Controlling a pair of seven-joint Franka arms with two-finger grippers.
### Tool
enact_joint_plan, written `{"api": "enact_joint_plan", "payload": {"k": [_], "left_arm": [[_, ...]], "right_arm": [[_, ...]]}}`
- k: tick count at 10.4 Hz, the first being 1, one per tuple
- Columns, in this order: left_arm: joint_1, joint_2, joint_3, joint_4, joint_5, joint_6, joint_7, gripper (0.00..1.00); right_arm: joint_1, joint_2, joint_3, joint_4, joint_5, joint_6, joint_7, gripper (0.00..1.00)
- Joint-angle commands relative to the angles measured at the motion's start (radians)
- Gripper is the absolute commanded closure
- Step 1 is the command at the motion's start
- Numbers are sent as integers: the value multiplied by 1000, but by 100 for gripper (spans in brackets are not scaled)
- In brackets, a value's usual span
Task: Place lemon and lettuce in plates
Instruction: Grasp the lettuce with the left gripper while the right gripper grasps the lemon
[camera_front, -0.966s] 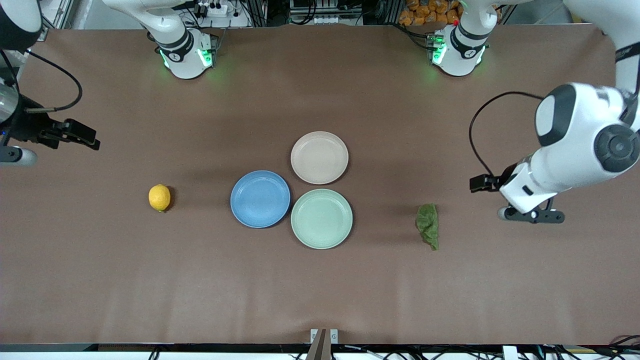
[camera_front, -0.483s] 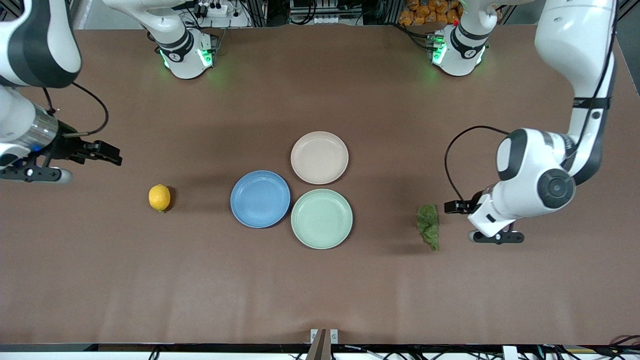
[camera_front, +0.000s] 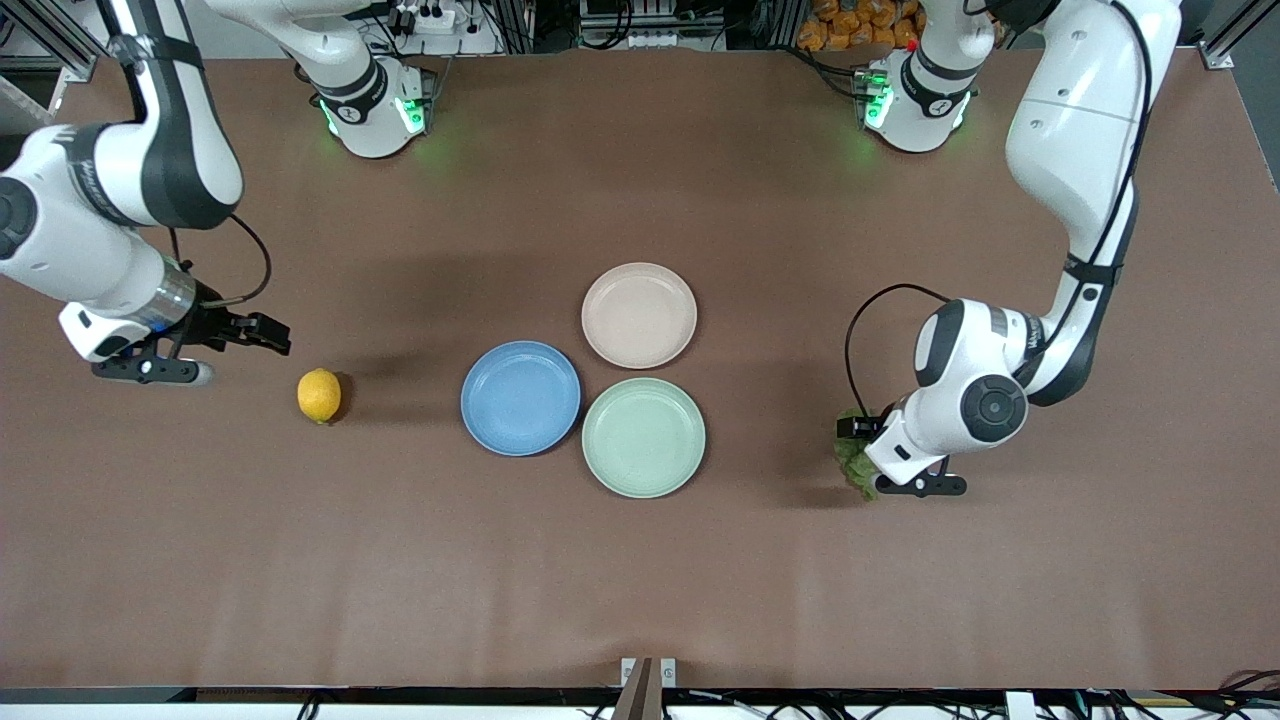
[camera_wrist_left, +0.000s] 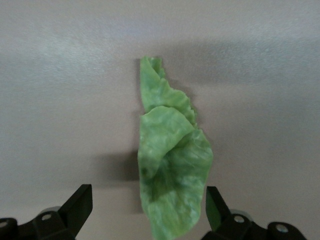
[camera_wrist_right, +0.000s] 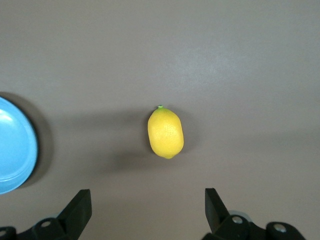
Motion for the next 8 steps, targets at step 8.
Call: {"api": "enact_joint_plan", "payload": {"k": [8], "left_arm": [[-32, 68, 9, 46, 25, 87, -95, 0]], "right_arm": [[-15, 238, 8, -140, -8, 443, 1, 0]]}}
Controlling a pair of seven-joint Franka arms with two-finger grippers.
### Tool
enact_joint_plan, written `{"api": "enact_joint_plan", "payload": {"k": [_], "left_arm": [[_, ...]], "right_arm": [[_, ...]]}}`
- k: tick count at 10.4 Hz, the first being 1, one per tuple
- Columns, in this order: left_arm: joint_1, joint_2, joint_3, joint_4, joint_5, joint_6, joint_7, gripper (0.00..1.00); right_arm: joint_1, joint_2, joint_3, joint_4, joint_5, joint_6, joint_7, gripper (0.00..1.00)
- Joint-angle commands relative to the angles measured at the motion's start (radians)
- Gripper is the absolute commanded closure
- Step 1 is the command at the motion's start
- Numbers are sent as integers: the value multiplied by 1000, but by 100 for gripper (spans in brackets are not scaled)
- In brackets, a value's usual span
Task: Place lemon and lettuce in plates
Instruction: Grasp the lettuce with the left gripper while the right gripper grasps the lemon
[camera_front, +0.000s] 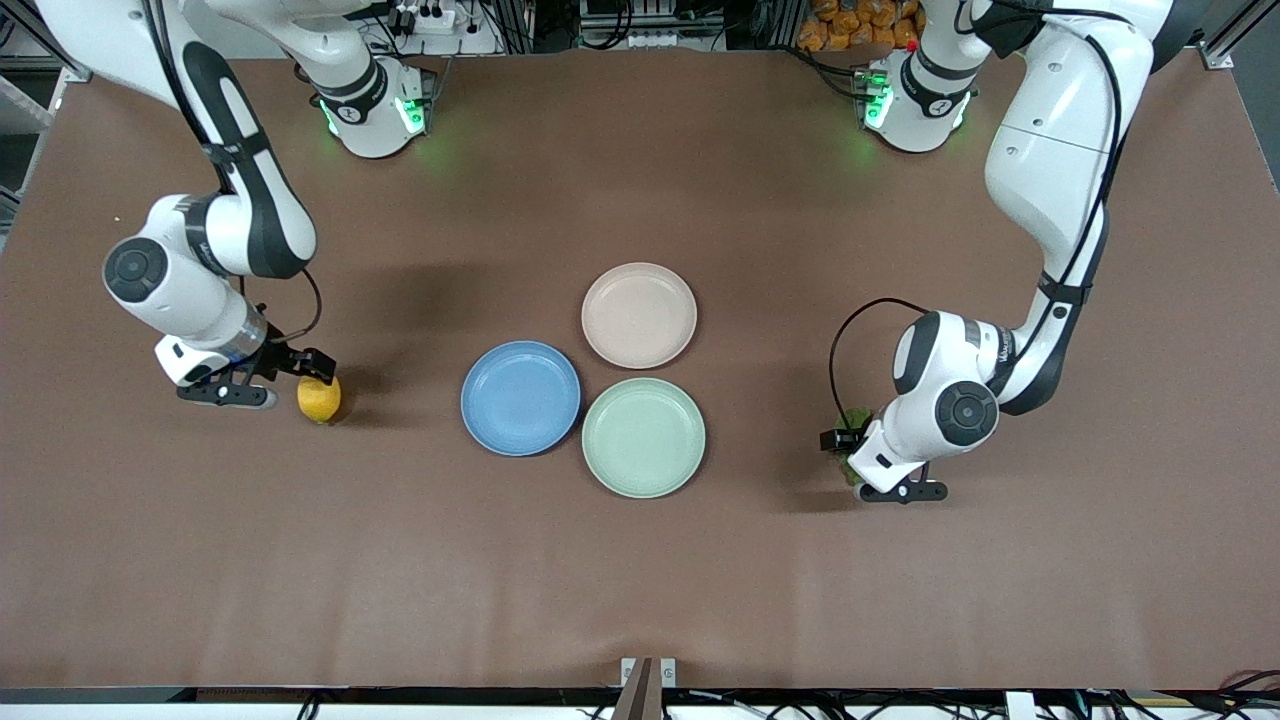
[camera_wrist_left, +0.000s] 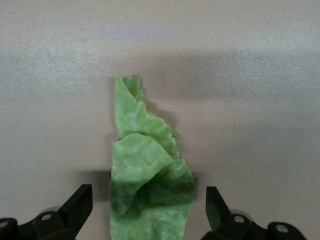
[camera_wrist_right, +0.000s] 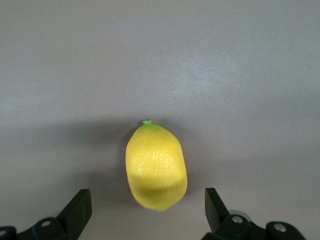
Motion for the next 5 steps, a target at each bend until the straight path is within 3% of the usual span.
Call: {"api": "enact_joint_plan", "payload": {"k": [1, 3, 4, 5], "left_arm": [[-10, 12, 7, 20, 25, 11, -31, 0], [-10, 12, 8, 20, 25, 15, -31, 0], [-8, 12, 8, 18, 25, 29, -31, 11], [-10, 14, 8, 13, 25, 32, -31, 32]], "right_arm": [[-14, 51, 9, -1, -7, 58, 1, 0], [-14, 92, 10, -1, -7, 107, 4, 0], [-15, 114, 10, -1, -7, 139, 5, 0], [-17, 138, 10, -1, -7, 170, 5, 0]]}}
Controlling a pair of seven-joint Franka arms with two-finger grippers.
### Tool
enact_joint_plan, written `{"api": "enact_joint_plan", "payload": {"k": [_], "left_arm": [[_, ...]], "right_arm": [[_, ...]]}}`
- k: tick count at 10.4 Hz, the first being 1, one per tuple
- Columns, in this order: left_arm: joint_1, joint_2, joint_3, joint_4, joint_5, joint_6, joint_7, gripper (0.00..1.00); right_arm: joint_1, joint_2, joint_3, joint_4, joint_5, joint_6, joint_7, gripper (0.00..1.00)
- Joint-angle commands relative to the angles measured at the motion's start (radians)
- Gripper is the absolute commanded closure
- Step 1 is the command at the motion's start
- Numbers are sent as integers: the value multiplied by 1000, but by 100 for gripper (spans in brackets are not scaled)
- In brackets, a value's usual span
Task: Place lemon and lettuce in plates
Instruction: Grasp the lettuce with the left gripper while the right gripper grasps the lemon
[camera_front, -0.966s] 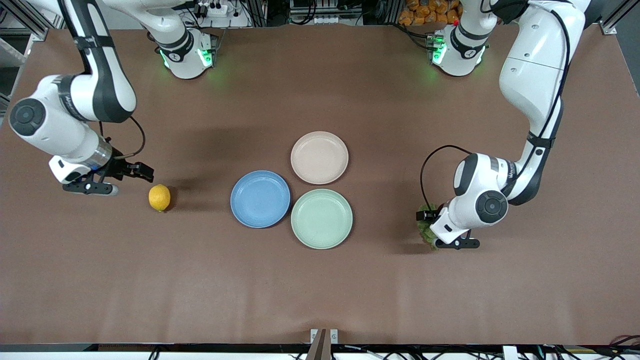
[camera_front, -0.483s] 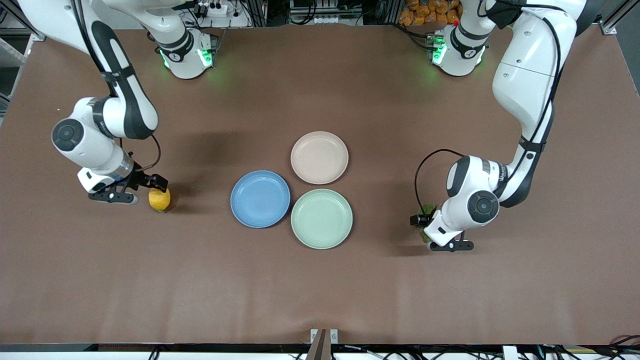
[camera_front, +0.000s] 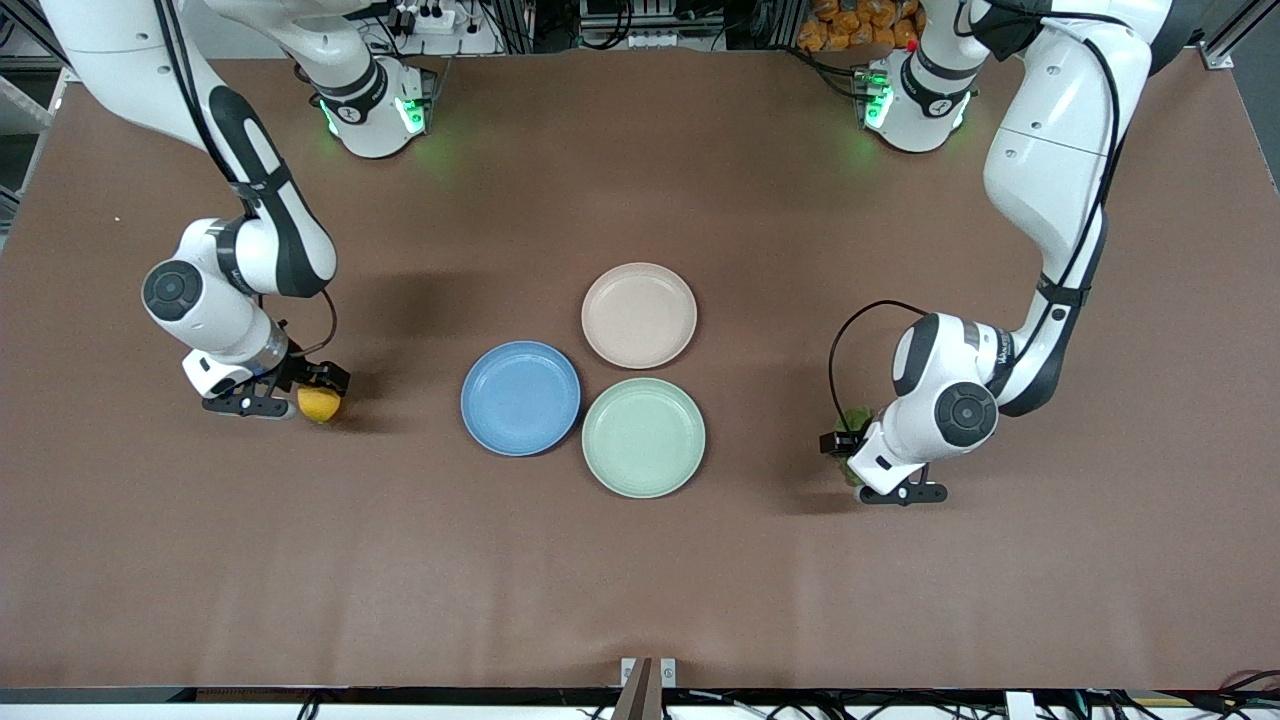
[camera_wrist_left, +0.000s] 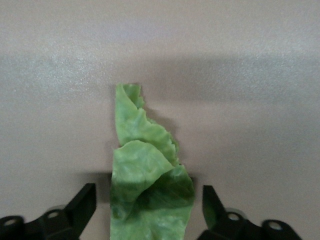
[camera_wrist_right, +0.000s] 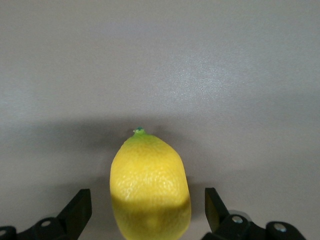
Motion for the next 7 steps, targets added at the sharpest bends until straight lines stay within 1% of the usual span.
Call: {"api": "enact_joint_plan", "payload": {"k": [1, 2, 3, 4, 5, 6, 7], "left_arm": [[-10, 20, 6, 12, 25, 16, -31, 43], [-10, 21, 6, 12, 25, 16, -32, 54], [-10, 21, 6, 12, 26, 16, -32, 73], [-10, 21, 6, 10, 26, 16, -31, 100], [-8, 21, 6, 12, 26, 16, -31, 100], [-10, 18, 6, 12, 28, 16, -31, 100], [-8, 9, 6, 12, 37, 16, -31, 100]], "right_arm": [[-17, 53, 10, 1, -7, 71, 10, 0], [-17, 65, 12, 1, -5, 84, 10, 0], [-17, 79, 12, 1, -5, 101, 12, 0], [-17, 93, 12, 1, -4, 117, 12, 0], [-17, 97, 12, 2, -2, 122, 12, 0], [-17, 97, 12, 2, -2, 121, 13, 14], [-17, 97, 12, 2, -2, 119, 15, 52]]}}
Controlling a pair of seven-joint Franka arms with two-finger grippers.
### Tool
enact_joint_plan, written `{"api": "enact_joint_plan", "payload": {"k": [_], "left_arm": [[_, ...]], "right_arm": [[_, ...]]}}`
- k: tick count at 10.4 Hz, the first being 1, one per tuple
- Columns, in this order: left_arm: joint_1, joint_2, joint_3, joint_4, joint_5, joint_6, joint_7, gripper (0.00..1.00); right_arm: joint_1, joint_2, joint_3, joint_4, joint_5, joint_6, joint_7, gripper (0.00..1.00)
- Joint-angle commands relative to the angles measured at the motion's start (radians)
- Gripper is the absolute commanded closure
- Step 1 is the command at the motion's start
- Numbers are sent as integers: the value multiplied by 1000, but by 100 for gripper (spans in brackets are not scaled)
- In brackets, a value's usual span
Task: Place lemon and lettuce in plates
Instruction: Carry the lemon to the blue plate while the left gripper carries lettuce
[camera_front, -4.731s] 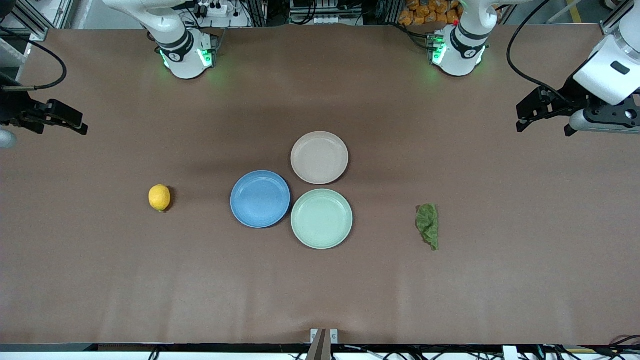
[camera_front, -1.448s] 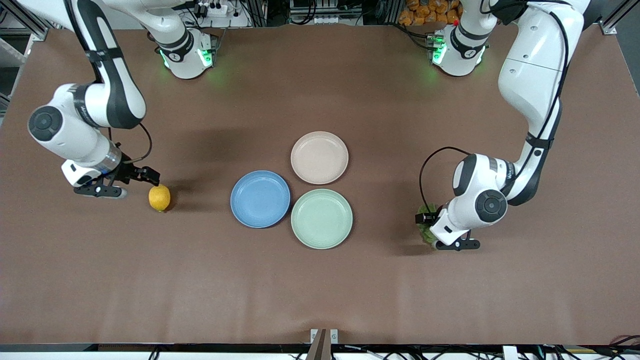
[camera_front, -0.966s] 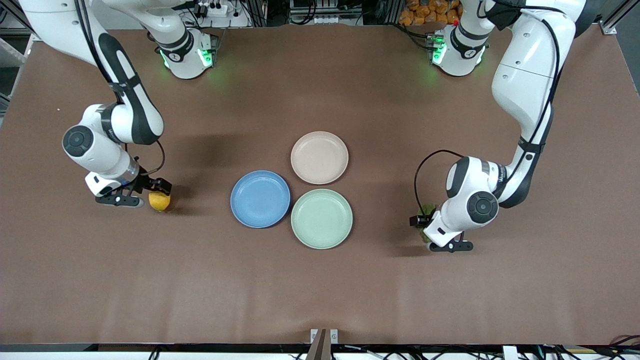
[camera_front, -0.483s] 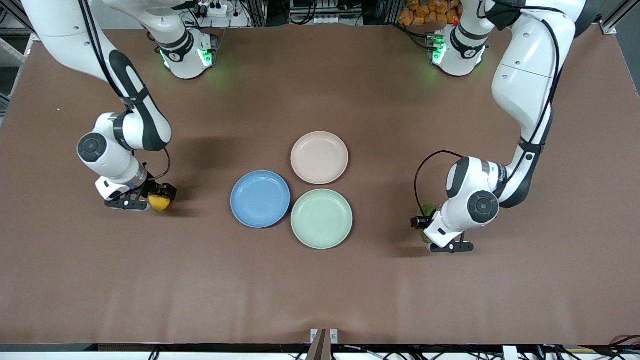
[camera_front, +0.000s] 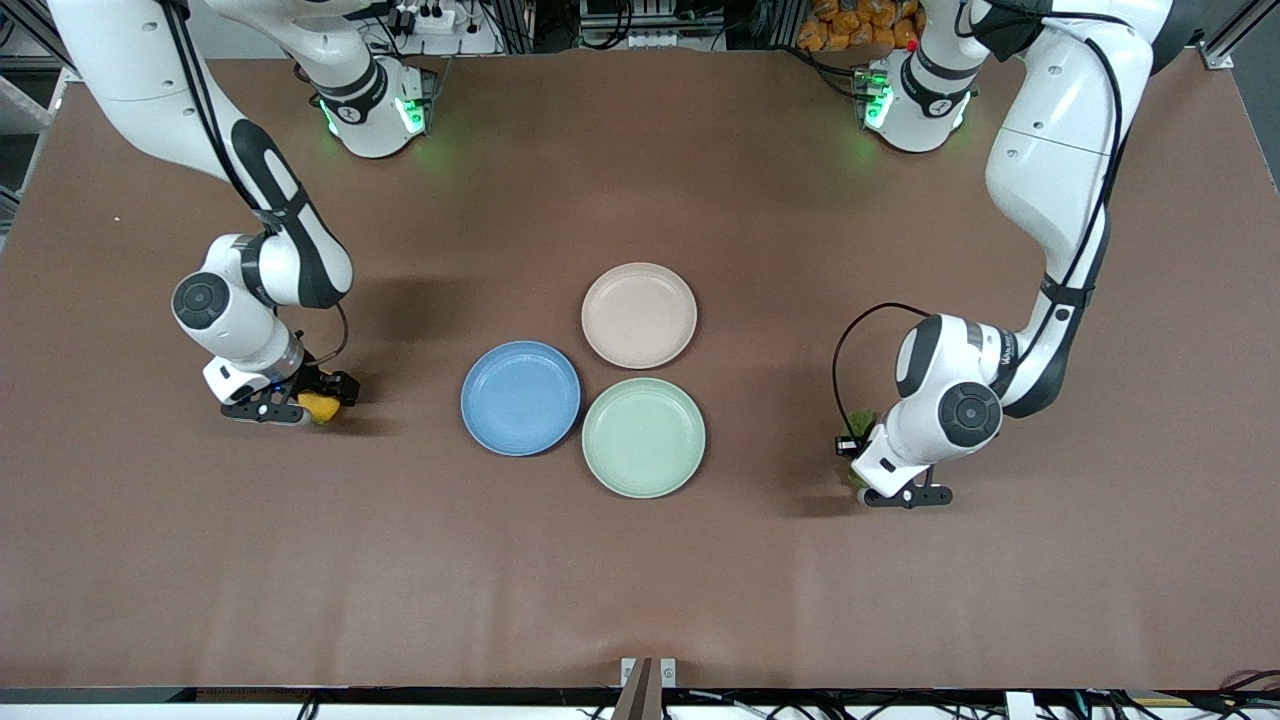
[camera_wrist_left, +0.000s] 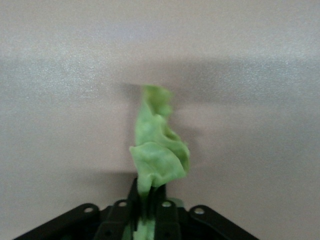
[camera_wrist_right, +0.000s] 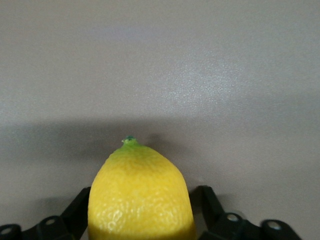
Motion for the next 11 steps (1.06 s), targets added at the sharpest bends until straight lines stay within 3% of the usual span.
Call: {"api": "enact_joint_plan", "payload": {"k": [1, 2, 3, 6, 7, 9, 11], "left_arm": [[-9, 5, 0, 6, 27, 15, -27, 100], [-20, -3, -3, 4, 27, 13, -29, 100], [-33, -14, -3, 4, 27, 10, -52, 100], [-101, -69, -12, 4, 26, -51, -136, 100], [-125, -86, -13, 4, 26, -74, -165, 100], [-196, -104, -13, 6, 18, -126, -286, 100], [-268, -121, -14, 10, 9, -160, -404, 100]], "right_arm": [[-16, 18, 9, 0, -3, 14, 14, 74], [-14, 18, 9, 0, -3, 13, 14, 91], [-14, 16, 10, 2, -3, 8, 14, 100], [-14, -10, 23, 26, -3, -31, 6, 100], [-14, -33, 27, 69, -3, -135, 10, 100], [-13, -56, 81, 164, -3, -326, 38, 100], [-13, -63, 166, 203, -3, -334, 169, 100]]}}
